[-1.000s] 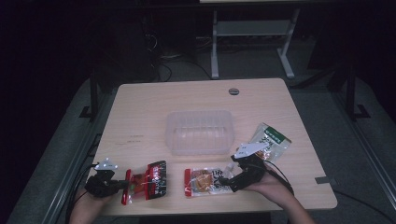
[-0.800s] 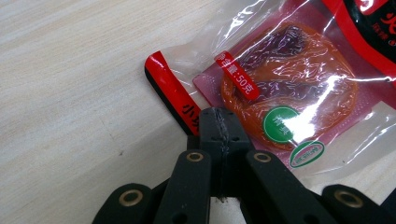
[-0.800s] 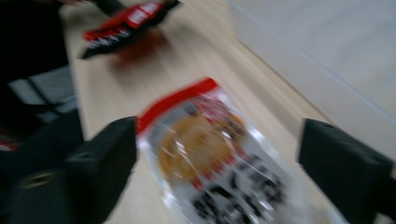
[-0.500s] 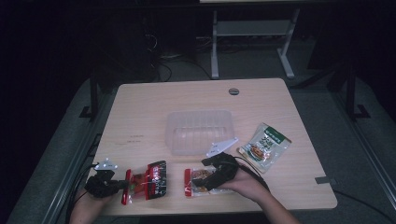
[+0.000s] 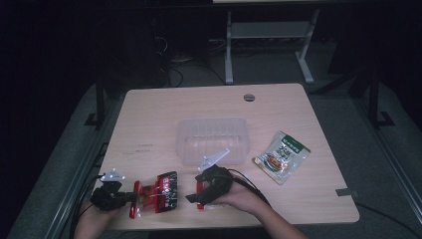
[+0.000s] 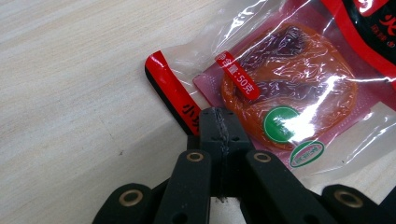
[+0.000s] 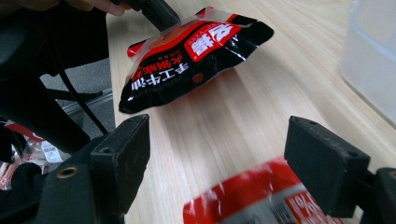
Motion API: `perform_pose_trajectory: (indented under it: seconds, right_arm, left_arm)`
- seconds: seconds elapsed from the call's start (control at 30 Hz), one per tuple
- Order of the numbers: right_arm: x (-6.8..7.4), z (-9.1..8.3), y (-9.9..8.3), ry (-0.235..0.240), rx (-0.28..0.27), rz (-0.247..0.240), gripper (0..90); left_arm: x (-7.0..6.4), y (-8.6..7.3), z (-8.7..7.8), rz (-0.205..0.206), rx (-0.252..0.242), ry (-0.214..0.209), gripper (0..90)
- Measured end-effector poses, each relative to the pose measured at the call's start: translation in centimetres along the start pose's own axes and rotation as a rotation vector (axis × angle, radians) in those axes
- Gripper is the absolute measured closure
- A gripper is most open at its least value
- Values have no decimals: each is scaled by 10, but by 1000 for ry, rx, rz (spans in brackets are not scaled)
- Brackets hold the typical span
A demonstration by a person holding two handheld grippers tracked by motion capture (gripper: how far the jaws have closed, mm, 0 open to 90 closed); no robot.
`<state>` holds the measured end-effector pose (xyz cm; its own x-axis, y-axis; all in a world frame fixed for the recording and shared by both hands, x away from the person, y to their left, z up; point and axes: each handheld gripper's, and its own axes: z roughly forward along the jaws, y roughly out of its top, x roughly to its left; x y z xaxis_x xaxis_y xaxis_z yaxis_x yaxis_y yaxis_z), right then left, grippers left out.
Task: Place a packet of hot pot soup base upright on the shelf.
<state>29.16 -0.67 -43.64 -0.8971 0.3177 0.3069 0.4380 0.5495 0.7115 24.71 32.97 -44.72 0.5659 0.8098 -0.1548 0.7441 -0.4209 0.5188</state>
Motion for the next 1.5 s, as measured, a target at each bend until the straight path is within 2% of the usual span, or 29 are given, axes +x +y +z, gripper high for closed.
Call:
perform_pose_trajectory:
  seconds: [0.43, 0.53, 0.57, 0.63, 0.83, 0.87, 0.9, 1.07, 1.27, 1.3, 1.4, 1.5]
  right_arm:
    - [1, 29, 12, 52, -1, 4, 275]
    - [0, 33, 14, 64, -4, 16, 281]
    - [1, 33, 15, 67, 1, 34, 285]
    - [0, 37, 15, 69, 0, 24, 286]
    - [-1, 44, 16, 87, 3, 53, 301]
    - [-2, 46, 16, 83, 3, 46, 304]
    - [-1, 47, 17, 98, 4, 58, 307]
    - [-2, 54, 18, 110, 3, 50, 329]
    - [-5, 59, 19, 154, 6, 78, 404]
    - [-6, 60, 19, 153, 4, 62, 422]
    - [-5, 60, 20, 169, 3, 81, 488]
    - [-4, 62, 22, 181, 2, 70, 555]
  left_arm:
    - [1, 0, 0, -2, -8, -2, 899]
    - [1, 0, 0, -3, -4, -2, 900]
    - [1, 0, 0, -1, -2, -2, 899]
    - [1, 0, 0, -1, -3, -3, 900]
    - [1, -1, 0, -13, -11, -8, 900]
    - [1, -1, 0, -12, -9, -6, 900]
    - [1, -1, 0, -10, -8, -5, 900]
    - [1, -1, 0, -10, -10, -5, 900]
    - [1, -1, 1, -11, -14, -7, 900]
    - [2, -1, 1, -13, -16, -11, 900]
    - [3, -1, 0, -15, -15, -15, 900]
    - [2, -1, 0, -16, -16, -12, 900]
